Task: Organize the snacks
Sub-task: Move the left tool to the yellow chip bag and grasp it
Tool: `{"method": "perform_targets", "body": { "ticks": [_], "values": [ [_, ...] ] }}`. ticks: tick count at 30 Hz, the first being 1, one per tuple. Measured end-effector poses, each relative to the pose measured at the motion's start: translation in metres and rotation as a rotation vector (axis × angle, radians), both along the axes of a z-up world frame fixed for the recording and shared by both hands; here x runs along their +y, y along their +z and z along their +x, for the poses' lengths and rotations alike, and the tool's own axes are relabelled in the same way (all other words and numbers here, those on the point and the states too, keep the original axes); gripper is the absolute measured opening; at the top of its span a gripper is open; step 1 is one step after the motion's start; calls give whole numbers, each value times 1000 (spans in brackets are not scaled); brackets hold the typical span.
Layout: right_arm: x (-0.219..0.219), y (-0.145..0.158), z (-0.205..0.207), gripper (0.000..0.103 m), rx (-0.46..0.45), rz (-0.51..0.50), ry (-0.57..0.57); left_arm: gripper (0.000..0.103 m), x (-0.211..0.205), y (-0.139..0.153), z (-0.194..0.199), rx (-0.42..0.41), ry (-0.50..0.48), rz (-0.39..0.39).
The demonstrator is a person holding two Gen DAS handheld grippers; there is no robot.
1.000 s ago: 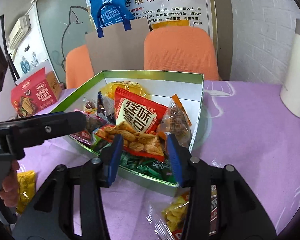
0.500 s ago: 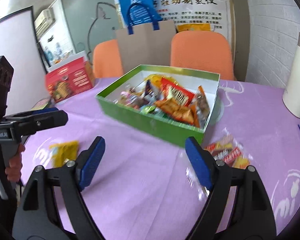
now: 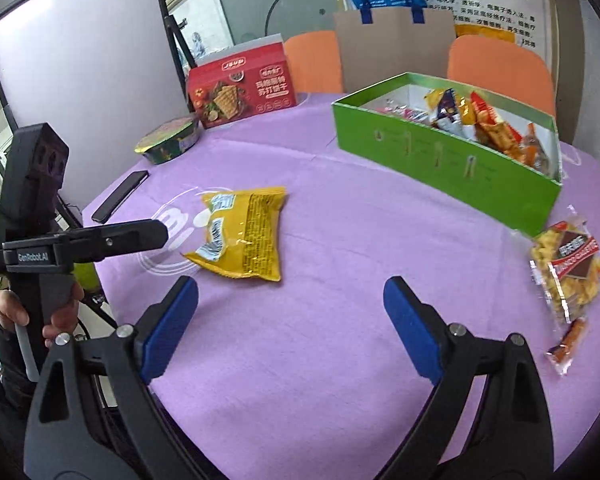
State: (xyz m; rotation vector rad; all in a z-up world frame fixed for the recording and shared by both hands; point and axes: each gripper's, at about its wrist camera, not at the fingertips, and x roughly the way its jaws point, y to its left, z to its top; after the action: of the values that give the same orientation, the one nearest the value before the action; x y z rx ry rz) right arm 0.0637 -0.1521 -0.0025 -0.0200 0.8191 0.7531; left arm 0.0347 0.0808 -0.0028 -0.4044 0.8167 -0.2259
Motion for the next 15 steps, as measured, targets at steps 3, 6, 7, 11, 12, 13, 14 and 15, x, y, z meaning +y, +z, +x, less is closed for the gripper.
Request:
{"method": "perform_targets", "body": {
  "ticks": [3,6,7,11,12,13,14,15],
  "values": [
    [9,-6,-1,94,24,13,26,99,7,-1,-5,-17,5,-13],
    [20,-6,2,94,23,17,40,94,9,-7,-6,-12,0,-31],
    [24,-5,4,94,12,14,44,91,11,-9,-5,-10,-4,-42],
    [42,-13,14,94,10,8,66,82,13,-18,2,15,-21,-66],
    [46,-18,17,93,27,4,74,82,15,-21,5,24,-17,-73],
    [50,-23,20,93,41,-1,78,82,18,-23,7,32,-11,-87],
    [55,-28,24,91,61,-10,81,82,21,-24,10,37,-7,-100],
    [58,-32,28,90,81,-16,84,81,24,-25,14,40,-2,-114]
  ]
}}
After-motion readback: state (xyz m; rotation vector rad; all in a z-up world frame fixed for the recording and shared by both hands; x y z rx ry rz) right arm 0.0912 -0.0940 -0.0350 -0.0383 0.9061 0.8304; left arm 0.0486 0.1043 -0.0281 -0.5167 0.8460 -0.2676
